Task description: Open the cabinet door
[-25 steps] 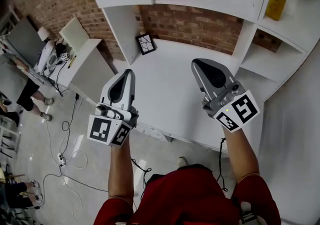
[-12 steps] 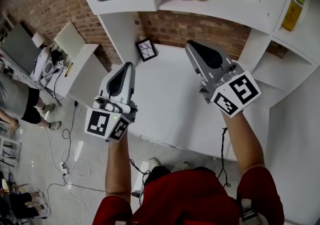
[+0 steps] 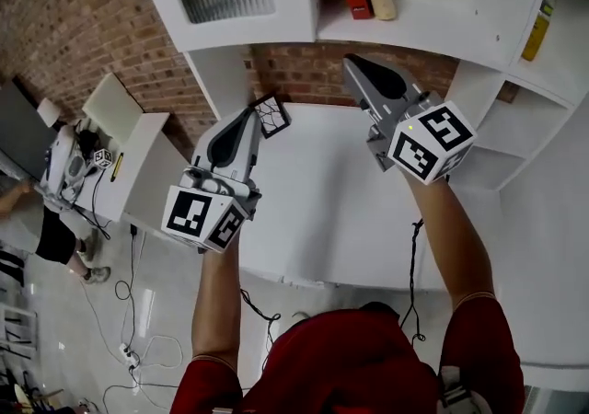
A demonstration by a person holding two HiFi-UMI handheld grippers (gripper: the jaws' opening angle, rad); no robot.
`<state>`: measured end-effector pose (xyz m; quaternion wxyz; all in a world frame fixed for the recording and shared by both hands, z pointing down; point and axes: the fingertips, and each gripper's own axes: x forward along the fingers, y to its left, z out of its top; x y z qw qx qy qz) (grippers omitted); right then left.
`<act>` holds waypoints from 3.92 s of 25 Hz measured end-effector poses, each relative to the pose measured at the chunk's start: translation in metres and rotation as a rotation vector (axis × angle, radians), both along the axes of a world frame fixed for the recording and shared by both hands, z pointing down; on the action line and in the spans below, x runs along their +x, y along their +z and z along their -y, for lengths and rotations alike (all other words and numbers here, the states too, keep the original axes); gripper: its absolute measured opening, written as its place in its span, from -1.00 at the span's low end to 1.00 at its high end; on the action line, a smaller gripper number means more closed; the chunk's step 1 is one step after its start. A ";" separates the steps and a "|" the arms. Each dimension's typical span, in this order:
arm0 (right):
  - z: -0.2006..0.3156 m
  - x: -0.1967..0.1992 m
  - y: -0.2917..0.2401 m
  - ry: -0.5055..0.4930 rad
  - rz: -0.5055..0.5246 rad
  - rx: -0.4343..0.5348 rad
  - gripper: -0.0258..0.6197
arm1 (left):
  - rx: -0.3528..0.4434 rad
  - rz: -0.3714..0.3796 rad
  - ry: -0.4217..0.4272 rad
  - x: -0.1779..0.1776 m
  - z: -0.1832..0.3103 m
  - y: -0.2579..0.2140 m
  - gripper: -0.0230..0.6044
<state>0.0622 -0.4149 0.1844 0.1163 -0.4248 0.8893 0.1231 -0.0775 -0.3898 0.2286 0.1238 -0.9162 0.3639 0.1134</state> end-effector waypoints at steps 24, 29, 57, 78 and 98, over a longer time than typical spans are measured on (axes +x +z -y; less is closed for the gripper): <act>0.108 -0.024 -0.057 0.069 -0.087 -0.084 -0.59 | 0.011 -0.018 -0.009 -0.034 0.061 -0.017 -0.93; 0.121 -0.024 -0.057 0.085 -0.095 -0.108 -0.57 | 0.015 -0.019 -0.022 -0.036 0.065 -0.017 -0.93; 0.067 -0.045 -0.051 -0.073 -0.079 -0.048 -0.71 | -0.002 -0.051 -0.110 -0.019 0.024 -0.008 -0.93; -0.029 -0.129 -0.053 -0.008 -0.002 0.060 -0.73 | 0.000 -0.060 -0.076 -0.102 -0.037 -0.003 -0.93; -0.079 -0.258 -0.058 0.022 -0.043 0.133 -0.70 | -0.002 -0.091 0.008 -0.208 -0.061 -0.003 -0.93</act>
